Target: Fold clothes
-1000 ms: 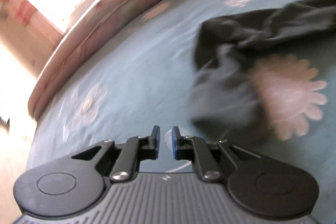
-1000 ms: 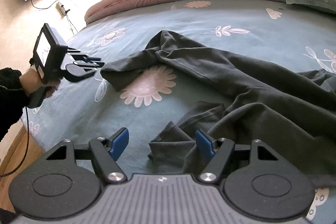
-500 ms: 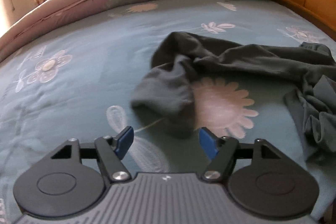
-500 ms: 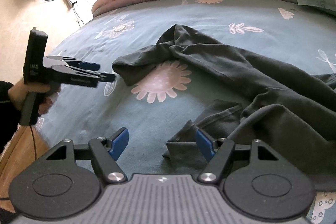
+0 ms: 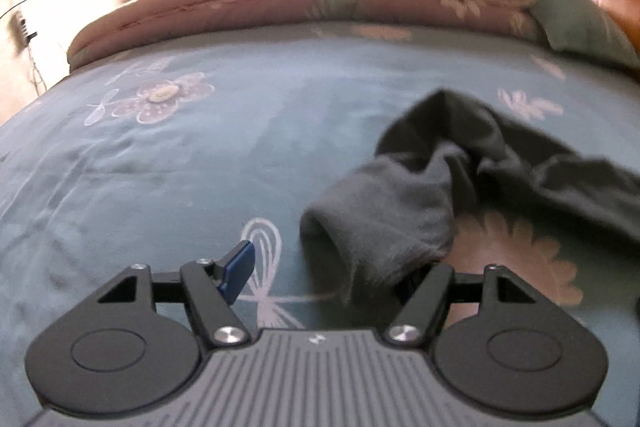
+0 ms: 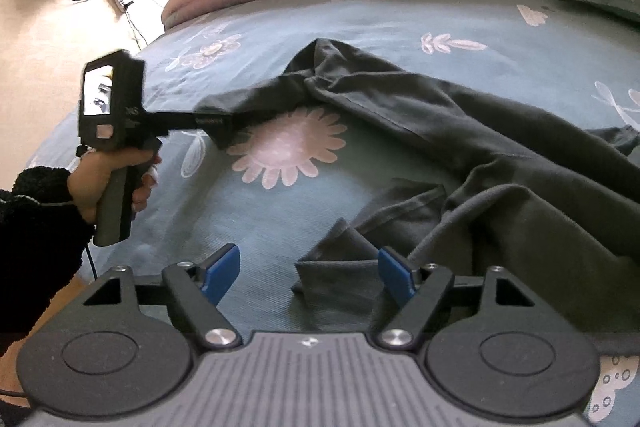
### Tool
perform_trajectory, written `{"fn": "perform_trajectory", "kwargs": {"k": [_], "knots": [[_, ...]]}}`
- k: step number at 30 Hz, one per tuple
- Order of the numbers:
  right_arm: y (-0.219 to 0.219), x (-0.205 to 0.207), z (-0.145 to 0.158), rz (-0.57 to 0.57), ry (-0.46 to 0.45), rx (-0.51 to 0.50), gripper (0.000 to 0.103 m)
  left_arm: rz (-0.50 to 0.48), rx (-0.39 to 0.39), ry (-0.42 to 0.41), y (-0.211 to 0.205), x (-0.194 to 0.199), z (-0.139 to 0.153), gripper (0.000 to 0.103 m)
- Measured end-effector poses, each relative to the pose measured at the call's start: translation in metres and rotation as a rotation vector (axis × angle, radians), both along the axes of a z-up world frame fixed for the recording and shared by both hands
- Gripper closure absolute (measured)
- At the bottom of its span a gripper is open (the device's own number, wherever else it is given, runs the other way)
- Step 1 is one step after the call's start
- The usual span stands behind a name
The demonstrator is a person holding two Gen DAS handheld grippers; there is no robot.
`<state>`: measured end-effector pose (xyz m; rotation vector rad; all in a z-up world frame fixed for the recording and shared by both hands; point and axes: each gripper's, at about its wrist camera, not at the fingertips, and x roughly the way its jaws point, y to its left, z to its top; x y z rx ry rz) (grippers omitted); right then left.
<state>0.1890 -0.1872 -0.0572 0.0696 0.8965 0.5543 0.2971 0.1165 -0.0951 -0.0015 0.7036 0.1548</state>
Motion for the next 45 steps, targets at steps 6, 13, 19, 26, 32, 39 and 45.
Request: {"fn": "perform_trajectory", "kwargs": {"k": [6,13,19,26,32,39,45], "knots": [[0.005,0.004,-0.007,0.013,0.014,0.001,0.022,0.004,-0.110,0.012,0.014,0.008,0.007,0.033],[0.005,0.007,-0.011,0.016,0.021,-0.001,0.022,-0.013,-0.168,0.036,0.034,0.003,-0.006,0.030],[0.005,0.006,-0.012,0.013,0.025,0.002,0.022,-0.061,-0.064,0.020,0.027,0.003,-0.024,0.010],[0.002,0.006,-0.015,-0.002,0.032,0.006,0.022,-0.074,-0.093,-0.027,0.016,-0.013,-0.014,0.071],[0.003,0.006,-0.017,0.000,0.036,0.001,0.022,-0.058,-0.285,-0.095,0.022,-0.022,-0.012,0.076],[0.005,0.004,-0.015,0.005,0.032,-0.008,0.022,0.033,-0.317,-0.083,0.038,-0.003,-0.017,0.097],[0.001,0.007,-0.014,-0.004,0.027,-0.012,0.022,0.057,-0.034,-0.098,0.061,0.005,0.009,0.098]]}}
